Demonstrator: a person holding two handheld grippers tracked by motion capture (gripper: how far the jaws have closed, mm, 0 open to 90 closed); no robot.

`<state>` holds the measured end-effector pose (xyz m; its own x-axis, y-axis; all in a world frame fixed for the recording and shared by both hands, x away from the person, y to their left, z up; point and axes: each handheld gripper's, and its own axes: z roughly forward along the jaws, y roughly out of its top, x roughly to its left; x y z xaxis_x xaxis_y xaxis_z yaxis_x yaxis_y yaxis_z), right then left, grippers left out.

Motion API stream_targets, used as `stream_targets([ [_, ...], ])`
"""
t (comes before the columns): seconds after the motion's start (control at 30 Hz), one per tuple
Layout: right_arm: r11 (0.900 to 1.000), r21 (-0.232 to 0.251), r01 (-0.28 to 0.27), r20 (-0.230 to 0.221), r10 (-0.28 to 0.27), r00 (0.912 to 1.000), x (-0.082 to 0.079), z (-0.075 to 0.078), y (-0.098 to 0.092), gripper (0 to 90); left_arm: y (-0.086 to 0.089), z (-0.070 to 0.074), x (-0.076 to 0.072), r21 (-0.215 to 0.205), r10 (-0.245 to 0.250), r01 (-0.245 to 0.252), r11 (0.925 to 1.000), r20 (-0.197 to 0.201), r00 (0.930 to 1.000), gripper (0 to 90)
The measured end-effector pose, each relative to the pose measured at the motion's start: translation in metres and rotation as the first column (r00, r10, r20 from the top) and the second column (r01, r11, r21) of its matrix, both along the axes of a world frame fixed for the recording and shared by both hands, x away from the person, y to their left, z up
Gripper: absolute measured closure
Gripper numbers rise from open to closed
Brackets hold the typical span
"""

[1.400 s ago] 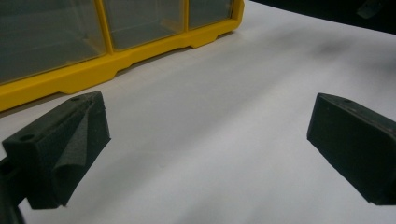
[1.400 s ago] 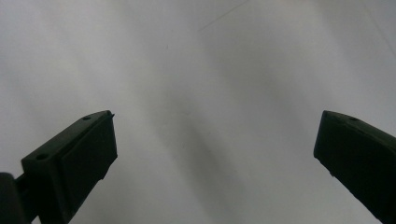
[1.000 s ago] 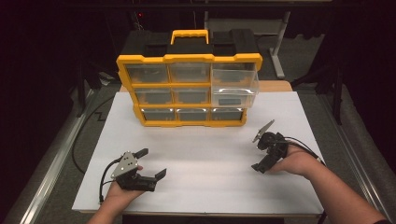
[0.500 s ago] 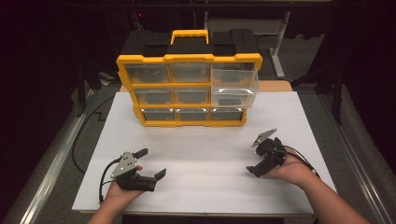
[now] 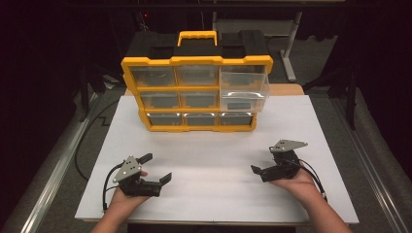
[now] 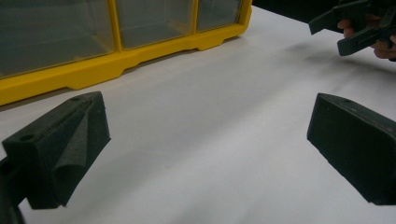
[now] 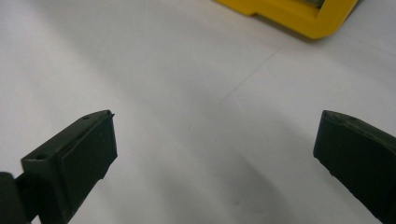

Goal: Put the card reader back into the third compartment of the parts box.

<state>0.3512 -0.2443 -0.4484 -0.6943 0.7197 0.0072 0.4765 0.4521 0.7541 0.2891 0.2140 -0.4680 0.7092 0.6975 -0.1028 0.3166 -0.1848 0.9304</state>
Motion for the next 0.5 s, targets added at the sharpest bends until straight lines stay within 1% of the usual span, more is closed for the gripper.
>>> stream_targets([
  [0.03, 1.000, 0.018, 0.005, 0.011, -0.005, 0.9999, -0.001, 0.000, 0.000, 0.2, 0.000, 0.000, 0.001, 0.002, 0.002, -0.002, 1.0000, -0.004, 1.0000, 0.5],
  [0.07, 0.999, 0.053, 0.012, 0.021, -0.013, 0.9997, -0.003, -0.001, 0.000, 0.2, 0.000, 0.000, 0.001, -0.002, 0.005, -0.005, 1.0000, -0.006, 1.0000, 0.4],
  [0.1, 0.997, 0.075, 0.019, 0.031, -0.021, 0.9993, -0.004, -0.001, 0.000, 0.3, 0.001, 0.000, 0.001, -0.003, 0.008, -0.008, 1.0000, -0.006, 1.0000, 0.5],
  [0.17, 0.995, 0.100, 0.027, 0.045, -0.032, 0.9985, -0.007, -0.002, 0.001, 0.2, 0.001, 0.000, 0.003, -0.001, 0.010, -0.010, 0.9999, -0.011, 0.9999, 0.5],
  [0.2, 0.992, 0.122, 0.032, 0.069, -0.040, 0.9968, -0.010, -0.003, 0.001, 0.2, 0.000, -0.001, 0.003, 0.001, 0.010, -0.010, 0.9999, -0.012, 0.9999, 0.5],
  [0.23, 0.990, 0.138, 0.037, 0.081, -0.048, 0.9955, -0.012, -0.003, 0.001, 0.2, 0.001, -0.001, 0.003, 0.005, 0.009, -0.009, 0.9999, -0.014, 0.9999, 0.5],
  [0.3, 0.987, 0.152, 0.051, 0.098, -0.066, 0.9930, -0.016, -0.005, 0.000, 0.2, 0.001, -0.001, 0.004, 0.006, 0.011, -0.011, 0.9999, -0.016, 0.9998, 0.5],
  [0.33, 0.986, 0.155, 0.059, 0.111, -0.076, 0.9908, -0.019, -0.005, -0.001, 0.2, 0.000, -0.001, 0.004, 0.009, 0.012, -0.011, 0.9999, -0.016, 0.9998, 0.5],
  [0.4, 0.980, 0.183, 0.072, 0.142, -0.098, 0.9850, -0.025, -0.006, -0.004, 0.2, 0.000, -0.002, 0.005, 0.019, 0.015, -0.015, 0.9997, -0.020, 0.9997, 0.5],
  [0.47, 0.972, 0.219, 0.079, 0.175, -0.119, 0.9774, -0.031, -0.006, -0.007, 0.2, 0.000, -0.002, 0.005, 0.027, 0.014, -0.014, 0.9995, -0.023, 0.9996, 0.4],
  [0.5, 0.970, 0.231, 0.080, 0.180, -0.123, 0.9759, -0.033, -0.006, -0.009, 0.2, -0.001, -0.002, 0.005, 0.026, 0.017, -0.017, 0.9995, -0.024, 0.9996, 0.5],
])
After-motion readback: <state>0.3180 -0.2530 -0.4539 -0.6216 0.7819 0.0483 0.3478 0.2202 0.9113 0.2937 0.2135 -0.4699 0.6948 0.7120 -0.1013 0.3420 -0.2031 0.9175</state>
